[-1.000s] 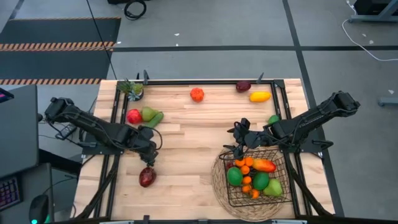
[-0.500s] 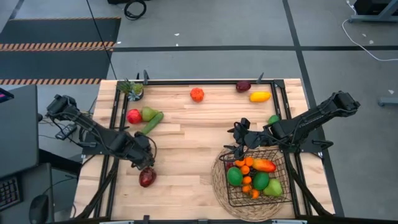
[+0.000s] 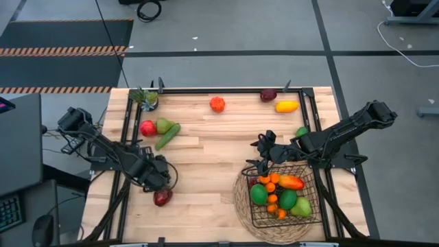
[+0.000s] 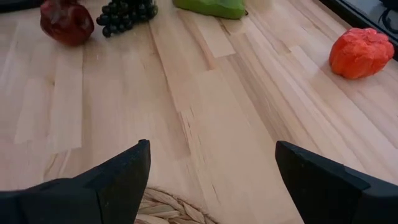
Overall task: Build produce basket
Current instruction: Put the black grapes into the black wire basket
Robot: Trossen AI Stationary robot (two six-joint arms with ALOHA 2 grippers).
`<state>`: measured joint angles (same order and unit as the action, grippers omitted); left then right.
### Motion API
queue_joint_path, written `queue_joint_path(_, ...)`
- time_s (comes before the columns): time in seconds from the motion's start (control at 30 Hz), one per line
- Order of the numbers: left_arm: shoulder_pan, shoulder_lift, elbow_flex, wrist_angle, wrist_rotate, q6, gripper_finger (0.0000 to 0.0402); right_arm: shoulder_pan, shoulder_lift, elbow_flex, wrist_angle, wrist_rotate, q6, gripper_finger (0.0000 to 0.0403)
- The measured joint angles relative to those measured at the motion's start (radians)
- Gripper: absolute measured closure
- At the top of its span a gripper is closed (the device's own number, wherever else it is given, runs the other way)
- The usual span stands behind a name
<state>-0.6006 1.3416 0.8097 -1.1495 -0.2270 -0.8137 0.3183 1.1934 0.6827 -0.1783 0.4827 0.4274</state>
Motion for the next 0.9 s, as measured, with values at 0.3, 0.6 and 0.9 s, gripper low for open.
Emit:
queue_joint_path(0.3, 0.004, 0.131, 0.0, 0.043, -0.048, 0.131, 0.0111, 0.0, 0.0, 0.0, 0.022, 0.004, -0.001, 0.0055)
queue_joint_path(0.6, 0.039, 0.237, 0.0, 0.065, -0.072, 0.244, 0.0111, 0.0, 0.0, 0.0, 0.021, 0.006, -0.01, 0.0055)
queue_joint_path(0.9, 0.08, 0.264, 0.0, 0.082, -0.114, 0.311, 0.0133, 0.0, 0.0, 0.0, 0.02, 0.006, -0.011, 0.0055)
